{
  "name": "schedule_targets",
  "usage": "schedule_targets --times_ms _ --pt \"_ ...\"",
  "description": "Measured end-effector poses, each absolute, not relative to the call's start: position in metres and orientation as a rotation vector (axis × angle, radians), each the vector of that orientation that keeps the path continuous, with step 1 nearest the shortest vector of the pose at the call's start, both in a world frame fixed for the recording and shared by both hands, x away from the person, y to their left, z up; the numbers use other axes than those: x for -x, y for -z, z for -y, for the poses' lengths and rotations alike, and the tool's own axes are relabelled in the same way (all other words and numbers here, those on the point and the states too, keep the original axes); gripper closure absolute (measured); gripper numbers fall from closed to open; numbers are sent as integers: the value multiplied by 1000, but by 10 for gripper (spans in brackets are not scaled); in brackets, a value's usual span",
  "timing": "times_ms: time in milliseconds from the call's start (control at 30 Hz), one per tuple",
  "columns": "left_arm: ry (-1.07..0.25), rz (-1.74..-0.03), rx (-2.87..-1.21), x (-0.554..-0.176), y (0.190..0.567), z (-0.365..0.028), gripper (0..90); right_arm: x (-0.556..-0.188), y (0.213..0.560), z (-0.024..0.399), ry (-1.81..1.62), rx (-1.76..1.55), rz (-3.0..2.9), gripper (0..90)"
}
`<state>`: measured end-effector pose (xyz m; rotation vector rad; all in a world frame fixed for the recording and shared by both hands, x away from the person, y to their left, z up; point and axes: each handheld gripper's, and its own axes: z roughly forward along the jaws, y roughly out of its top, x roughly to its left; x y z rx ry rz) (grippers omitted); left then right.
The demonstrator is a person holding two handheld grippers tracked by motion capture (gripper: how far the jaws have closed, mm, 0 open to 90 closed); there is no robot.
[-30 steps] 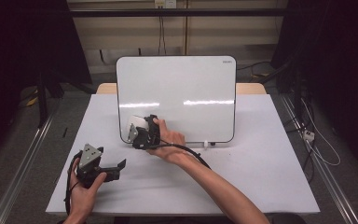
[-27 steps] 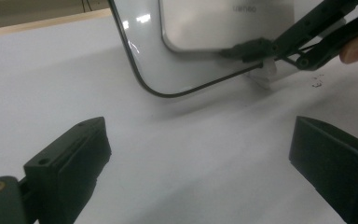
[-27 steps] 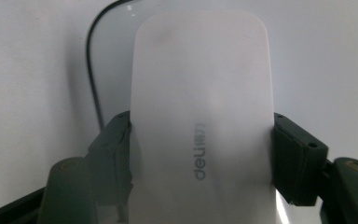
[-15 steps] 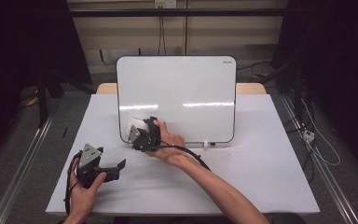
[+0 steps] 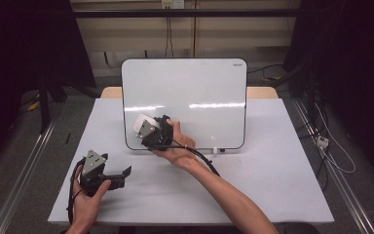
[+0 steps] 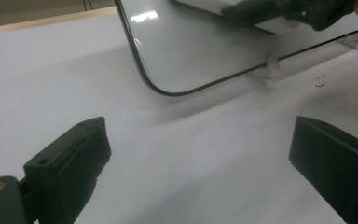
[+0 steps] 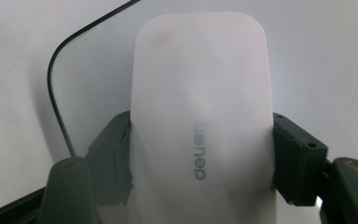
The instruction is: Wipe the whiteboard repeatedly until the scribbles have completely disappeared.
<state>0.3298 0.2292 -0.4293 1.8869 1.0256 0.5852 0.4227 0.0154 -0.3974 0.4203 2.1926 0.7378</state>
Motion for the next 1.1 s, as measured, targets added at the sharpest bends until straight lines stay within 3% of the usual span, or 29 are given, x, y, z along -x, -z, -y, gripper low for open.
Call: schedule_targets --times_ms 1100 --pt "-564 -1029 -1895 -333 432 -228 47 -416 379 27 -925 -588 -2153 316"
